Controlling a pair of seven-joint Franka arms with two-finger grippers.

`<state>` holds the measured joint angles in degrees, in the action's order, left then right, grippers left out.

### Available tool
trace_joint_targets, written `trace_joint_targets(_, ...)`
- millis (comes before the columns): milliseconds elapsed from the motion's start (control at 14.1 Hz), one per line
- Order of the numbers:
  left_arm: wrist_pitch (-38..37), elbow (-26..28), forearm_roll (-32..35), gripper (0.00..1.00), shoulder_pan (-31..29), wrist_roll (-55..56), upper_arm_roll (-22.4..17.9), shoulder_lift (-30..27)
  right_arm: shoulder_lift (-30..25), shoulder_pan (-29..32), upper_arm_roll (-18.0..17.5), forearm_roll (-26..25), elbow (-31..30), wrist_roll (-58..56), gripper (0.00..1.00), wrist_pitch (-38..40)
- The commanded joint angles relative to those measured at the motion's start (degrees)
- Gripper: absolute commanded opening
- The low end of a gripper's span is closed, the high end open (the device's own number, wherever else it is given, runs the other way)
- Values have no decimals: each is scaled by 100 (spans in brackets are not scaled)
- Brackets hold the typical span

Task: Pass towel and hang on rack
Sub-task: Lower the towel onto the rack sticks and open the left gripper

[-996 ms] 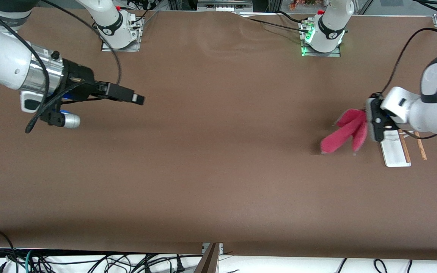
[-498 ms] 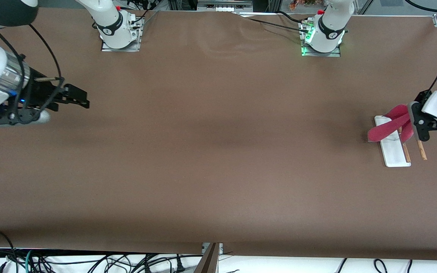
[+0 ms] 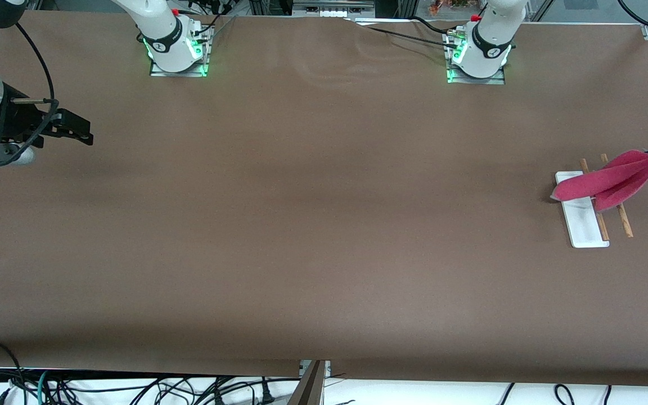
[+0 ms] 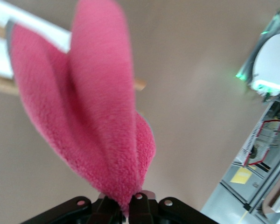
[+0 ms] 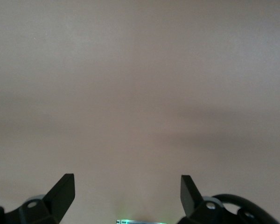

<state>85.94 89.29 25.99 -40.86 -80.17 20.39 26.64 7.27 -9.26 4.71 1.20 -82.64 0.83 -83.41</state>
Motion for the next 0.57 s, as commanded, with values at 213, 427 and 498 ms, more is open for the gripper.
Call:
trace_joint_targets(213,598,-482,196,0,-97,-122,-79,772,-138,-24,-23,-243,-173,5,100,-69)
trace_joint_targets(427,827,-482,222,0,-107,-130,-166,860,-138,-24,-23,-235,-147,-20,100,-17)
trace_joint_targets(498,906,-474,222,0,-107,-130,-236,887,-112,-15,-14,-209,-86,-73,100,-8)
